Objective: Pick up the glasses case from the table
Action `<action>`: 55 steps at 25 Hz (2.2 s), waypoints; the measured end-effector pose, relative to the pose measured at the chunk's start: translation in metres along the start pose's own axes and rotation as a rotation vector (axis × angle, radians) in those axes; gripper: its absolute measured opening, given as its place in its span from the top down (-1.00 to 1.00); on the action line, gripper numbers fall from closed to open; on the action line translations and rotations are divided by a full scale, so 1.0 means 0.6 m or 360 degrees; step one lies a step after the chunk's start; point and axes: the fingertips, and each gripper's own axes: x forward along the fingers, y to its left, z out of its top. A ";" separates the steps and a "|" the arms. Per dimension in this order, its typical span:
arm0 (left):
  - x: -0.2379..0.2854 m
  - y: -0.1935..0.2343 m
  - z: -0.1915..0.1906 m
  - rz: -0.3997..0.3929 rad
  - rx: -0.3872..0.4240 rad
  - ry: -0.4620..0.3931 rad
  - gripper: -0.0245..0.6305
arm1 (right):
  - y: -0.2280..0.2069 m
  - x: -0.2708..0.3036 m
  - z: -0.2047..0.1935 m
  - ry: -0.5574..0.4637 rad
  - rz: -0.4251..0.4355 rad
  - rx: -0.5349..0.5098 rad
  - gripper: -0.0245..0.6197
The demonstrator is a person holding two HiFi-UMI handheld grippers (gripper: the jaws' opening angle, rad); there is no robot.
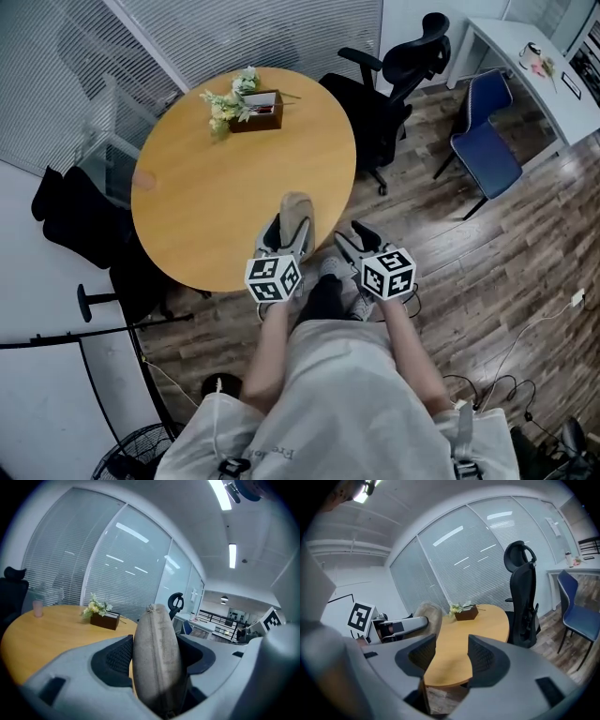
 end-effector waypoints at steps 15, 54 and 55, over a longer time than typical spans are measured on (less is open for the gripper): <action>-0.064 -0.037 -0.017 0.0057 0.0360 -0.0004 0.07 | 0.036 -0.030 -0.023 -0.0008 0.0058 -0.0073 0.27; -0.061 -0.054 -0.045 0.0099 0.0441 0.0026 0.07 | 0.020 -0.064 -0.031 -0.0007 0.0095 -0.0132 0.93; -0.059 -0.055 -0.046 0.0101 0.0439 0.0029 0.07 | 0.019 -0.063 -0.030 -0.0005 0.0100 -0.0137 0.93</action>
